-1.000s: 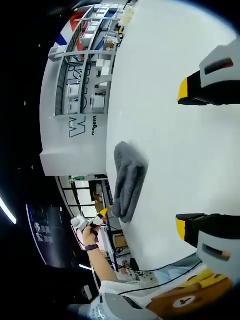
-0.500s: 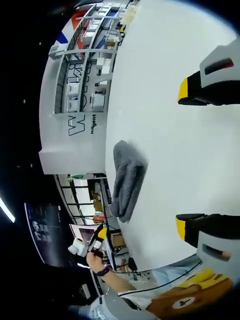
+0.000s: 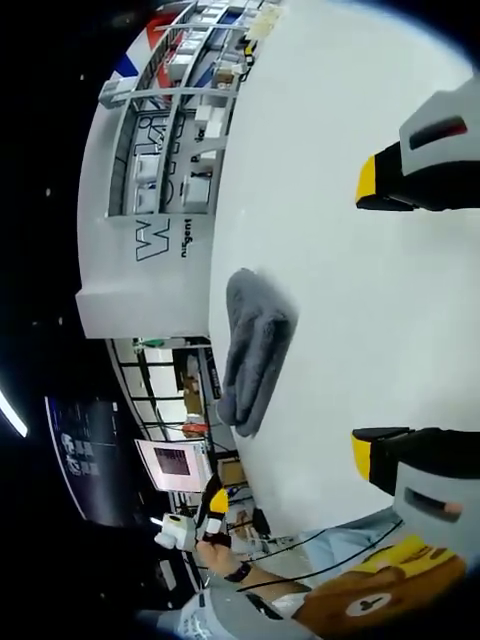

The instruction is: Fold the towel on the table until its edges align and the towel forms a compact rectangular stack.

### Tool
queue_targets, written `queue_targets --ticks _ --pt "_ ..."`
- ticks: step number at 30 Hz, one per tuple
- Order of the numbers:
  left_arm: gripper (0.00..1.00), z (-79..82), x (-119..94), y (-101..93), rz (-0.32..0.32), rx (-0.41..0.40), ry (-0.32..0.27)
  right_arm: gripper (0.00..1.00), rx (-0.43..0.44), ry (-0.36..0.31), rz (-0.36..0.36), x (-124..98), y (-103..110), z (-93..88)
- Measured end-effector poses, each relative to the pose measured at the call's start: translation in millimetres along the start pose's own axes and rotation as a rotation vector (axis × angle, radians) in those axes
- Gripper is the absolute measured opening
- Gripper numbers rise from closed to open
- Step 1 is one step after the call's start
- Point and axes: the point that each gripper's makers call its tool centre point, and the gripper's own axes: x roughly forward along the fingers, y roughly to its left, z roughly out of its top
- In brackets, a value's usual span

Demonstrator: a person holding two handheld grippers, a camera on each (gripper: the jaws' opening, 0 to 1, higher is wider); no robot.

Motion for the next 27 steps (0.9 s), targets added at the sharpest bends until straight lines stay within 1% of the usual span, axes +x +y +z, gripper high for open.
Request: queue_targets --ticks 4,5,6,11,18,23,24,27 --pt "0.74 -4.3 -4.1 -6.5 0.007 -0.018 -0.048 0.93 -0.004 0.001 0.005 1.2 1.2 0.6" --pt "0.74 -4.3 -3.7 -7.7 0.007 -0.028 -0.075 0.93 -0.004 0.001 0.006 1.6 1.5 0.6" --pt "0.74 -5.8 -3.5 -8.4 0.005 -0.043 -0.084 0.93 -0.003 0.000 0.007 1.9 1.7 0.6" --pt "0.75 -23.5 -3.6 -11.6 0.008 -0.081 -0.081 0.93 -0.008 0.009 0.016 3.7 3.2 -0.3" --pt "0.76 -31.4 -13.3 -12.4 0.043 -0.104 -0.116 0.94 -0.010 0.006 0.018 3.9 2.9 0.6" --pt "0.79 -40.8 -16.4 -13.5 0.062 -0.100 -0.118 0.94 -0.009 0.008 0.024 5.0 4.8 -0.7" --pt "0.80 -43.3 -19.2 -11.2 0.074 -0.098 -0.120 0.94 -0.008 0.008 0.026 5.0 5.1 -0.9" --pt "0.81 -48.1 -20.9 -11.2 0.078 -0.100 -0.113 0.94 -0.006 0.010 0.026 5.3 4.3 -2.2"
